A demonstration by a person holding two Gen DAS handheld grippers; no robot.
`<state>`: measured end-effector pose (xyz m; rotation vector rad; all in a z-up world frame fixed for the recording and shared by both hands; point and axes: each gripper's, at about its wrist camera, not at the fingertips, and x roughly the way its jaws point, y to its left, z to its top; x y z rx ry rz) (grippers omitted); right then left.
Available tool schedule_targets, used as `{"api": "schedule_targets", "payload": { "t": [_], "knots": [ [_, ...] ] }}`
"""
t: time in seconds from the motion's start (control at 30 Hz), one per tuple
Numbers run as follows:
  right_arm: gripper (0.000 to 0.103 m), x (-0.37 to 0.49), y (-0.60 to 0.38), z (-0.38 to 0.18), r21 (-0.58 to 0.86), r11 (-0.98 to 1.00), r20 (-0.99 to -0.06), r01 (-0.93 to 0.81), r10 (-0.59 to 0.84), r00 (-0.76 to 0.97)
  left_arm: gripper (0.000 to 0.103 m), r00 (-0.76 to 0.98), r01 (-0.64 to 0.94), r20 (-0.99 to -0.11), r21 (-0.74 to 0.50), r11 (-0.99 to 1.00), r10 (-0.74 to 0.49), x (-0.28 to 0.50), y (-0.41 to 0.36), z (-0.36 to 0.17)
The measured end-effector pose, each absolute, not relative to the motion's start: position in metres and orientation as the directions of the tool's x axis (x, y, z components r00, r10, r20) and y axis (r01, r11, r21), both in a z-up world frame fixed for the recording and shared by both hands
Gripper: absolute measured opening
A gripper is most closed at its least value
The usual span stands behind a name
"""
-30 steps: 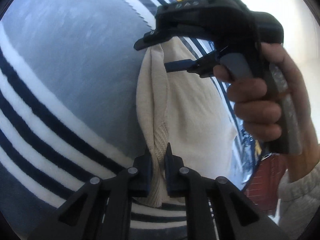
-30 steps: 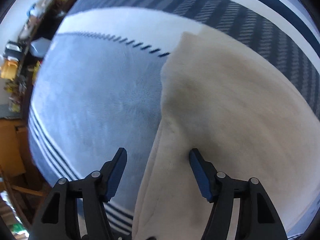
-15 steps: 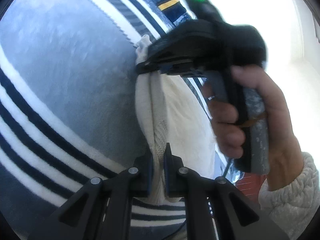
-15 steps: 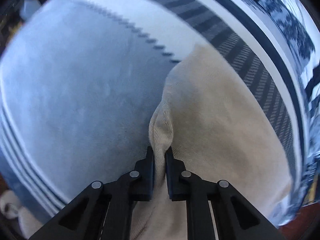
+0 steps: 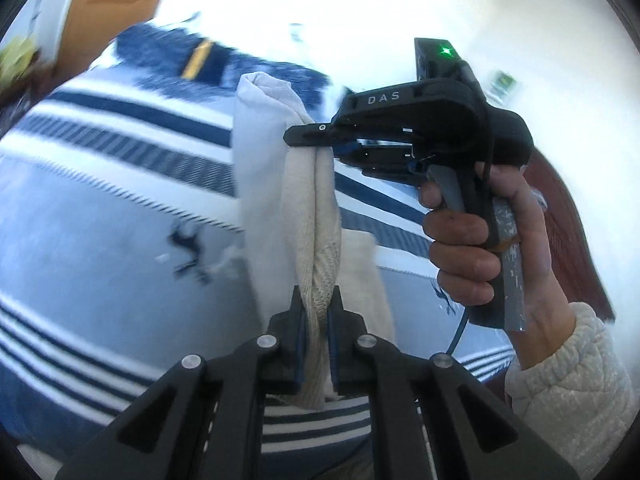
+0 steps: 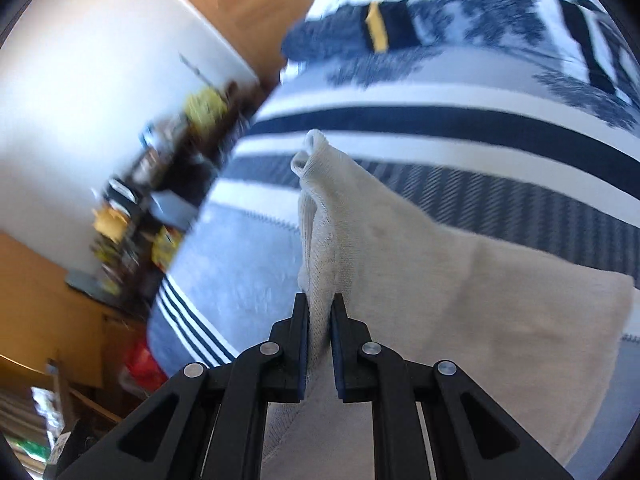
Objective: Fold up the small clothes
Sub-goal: 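Grasp the sweater edge with the left gripper while the right gripper grasps beside it, then fold the sweater over in half with both grippers, then release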
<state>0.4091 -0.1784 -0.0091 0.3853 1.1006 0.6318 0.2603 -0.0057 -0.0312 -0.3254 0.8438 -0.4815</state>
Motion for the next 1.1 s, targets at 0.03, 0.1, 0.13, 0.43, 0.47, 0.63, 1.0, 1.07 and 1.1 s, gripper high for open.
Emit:
{"api": "schedule_targets", "payload": {
  "t": [0.03,0.1,0.13,0.43,0.47,0.63,1.0,1.07,1.1],
  "knots": [
    [0.010,0.406,-0.196,-0.008,0.596,0.758,-0.687,-0.266,0.653,0.319,0.009,0.564,0.309,-0.635,-0.430,0.848,-0.527,0.260,-0.028,-0.027],
    [0.010,0.392,-0.236,-0.004,0.627,0.742,-0.657,-0.237,0.667,0.351,0.009,0.549,0.355,-0.642,-0.400,0.845,-0.535,0.262,-0.065,-0.023],
    [0.010,0.388,-0.251,-0.006,0.639,0.735,-0.645,-0.227,0.673,0.363,0.009,0.536,0.383,-0.651,-0.380,0.842,-0.538,0.264,-0.088,-0.024],
    [0.010,0.374,-0.388,-0.088,0.755,0.653,-0.572,-0.068,0.705,0.419,0.009,0.392,0.493,-0.783,-0.264,0.829,-0.482,0.263,-0.222,-0.083],
    [0.010,0.372,-0.398,-0.103,0.772,0.635,-0.562,-0.045,0.713,0.420,0.009,0.380,0.498,-0.795,-0.255,0.829,-0.473,0.264,-0.231,-0.091],
    [0.010,0.372,-0.435,-0.174,0.815,0.573,-0.553,0.085,0.726,0.408,0.009,0.309,0.533,-0.865,-0.187,0.825,-0.396,0.270,-0.271,-0.142],
    [0.021,0.335,-0.465,-0.242,0.886,0.393,-0.463,0.246,0.739,0.490,0.010,0.265,0.503,-0.898,-0.183,0.845,-0.352,0.263,-0.282,-0.171],
    [0.021,0.335,-0.466,-0.233,0.857,0.457,-0.513,0.238,0.711,0.481,0.011,0.254,0.496,-0.896,-0.202,0.844,-0.364,0.260,-0.282,-0.168],
    [0.021,0.333,-0.467,-0.226,0.847,0.481,-0.526,0.226,0.699,0.485,0.013,0.250,0.497,-0.892,-0.216,0.840,-0.377,0.256,-0.280,-0.164]
  ]
}}
